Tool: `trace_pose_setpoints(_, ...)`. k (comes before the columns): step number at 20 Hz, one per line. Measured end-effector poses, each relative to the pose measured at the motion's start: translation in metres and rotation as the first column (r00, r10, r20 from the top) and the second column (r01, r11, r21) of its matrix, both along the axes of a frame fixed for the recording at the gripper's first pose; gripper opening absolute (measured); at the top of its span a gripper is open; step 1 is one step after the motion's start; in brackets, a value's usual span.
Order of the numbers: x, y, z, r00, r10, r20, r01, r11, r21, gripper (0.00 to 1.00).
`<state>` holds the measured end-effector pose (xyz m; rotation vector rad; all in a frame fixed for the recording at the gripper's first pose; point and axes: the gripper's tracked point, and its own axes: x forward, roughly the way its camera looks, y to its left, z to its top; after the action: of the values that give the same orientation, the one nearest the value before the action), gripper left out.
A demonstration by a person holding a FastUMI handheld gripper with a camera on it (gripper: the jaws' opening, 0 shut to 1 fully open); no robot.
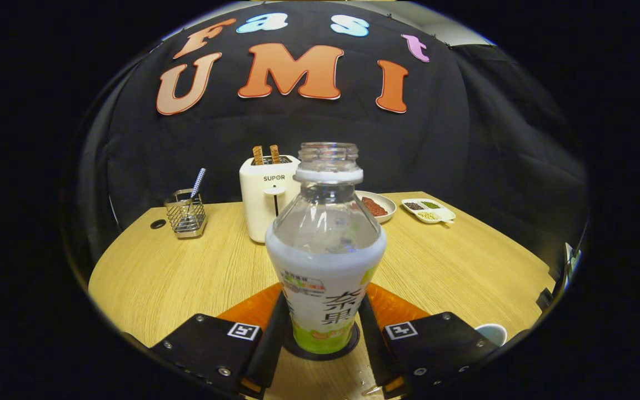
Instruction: Take the bottle from table, then pour the juice into the cup, finally place the bottle on the coaster
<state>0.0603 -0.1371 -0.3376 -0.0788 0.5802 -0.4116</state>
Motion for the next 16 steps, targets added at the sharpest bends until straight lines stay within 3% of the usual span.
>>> trace_pose_setpoints(2,-0.004,0.000,0.006,1.000,-0.011,0.009,0.011,1.000,0.011,0.71)
trace_pose_setpoints(7,-0.015,0.005,0.041,0.997,0.007,0.070,-0.008,1.000,0.011,0.97)
trace_pose_setpoints(11,-0.027,0.018,0.091,0.985,0.012,0.170,-0.027,0.996,0.084,0.97)
trace_pose_setpoints(16,-0.058,0.038,0.163,0.977,0.027,0.213,-0.035,0.999,0.035,0.97)
